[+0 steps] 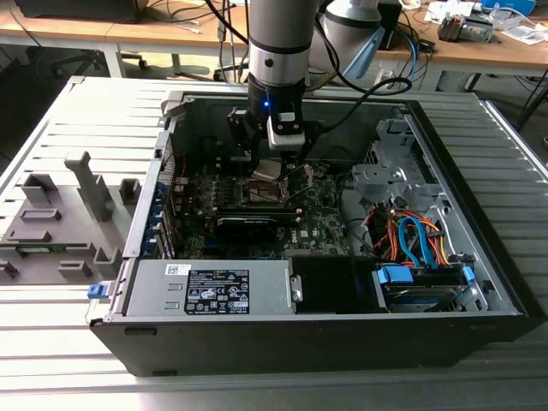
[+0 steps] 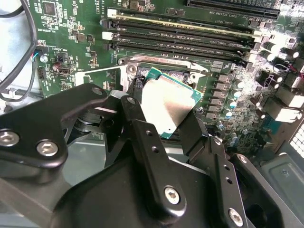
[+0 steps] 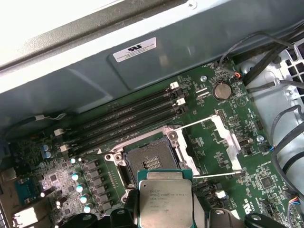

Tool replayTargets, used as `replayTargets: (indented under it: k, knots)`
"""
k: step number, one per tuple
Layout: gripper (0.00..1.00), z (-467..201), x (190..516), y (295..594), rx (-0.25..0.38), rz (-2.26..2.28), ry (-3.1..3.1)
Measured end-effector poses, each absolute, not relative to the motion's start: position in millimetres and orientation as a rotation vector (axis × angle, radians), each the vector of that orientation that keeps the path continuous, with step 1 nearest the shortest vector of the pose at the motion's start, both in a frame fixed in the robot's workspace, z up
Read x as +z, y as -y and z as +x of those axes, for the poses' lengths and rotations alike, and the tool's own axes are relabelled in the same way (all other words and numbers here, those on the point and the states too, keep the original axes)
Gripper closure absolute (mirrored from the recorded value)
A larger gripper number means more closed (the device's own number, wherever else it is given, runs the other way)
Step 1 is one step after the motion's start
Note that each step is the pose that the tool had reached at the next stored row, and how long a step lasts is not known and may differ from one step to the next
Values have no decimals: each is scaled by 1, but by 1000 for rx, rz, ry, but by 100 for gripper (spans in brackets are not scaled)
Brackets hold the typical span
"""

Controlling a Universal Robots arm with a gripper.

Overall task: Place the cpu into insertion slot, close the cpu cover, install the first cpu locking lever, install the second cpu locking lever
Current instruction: 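Place the cpu into insertion slot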

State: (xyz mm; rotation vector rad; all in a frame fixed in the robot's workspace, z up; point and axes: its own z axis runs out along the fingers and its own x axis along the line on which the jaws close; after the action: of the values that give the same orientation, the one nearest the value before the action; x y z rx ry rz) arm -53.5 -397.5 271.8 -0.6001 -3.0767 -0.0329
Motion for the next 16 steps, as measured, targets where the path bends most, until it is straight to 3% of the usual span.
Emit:
replayTargets:
  k: [16]
  knots:
    - [46, -54, 271, 397, -28, -682, 3061]
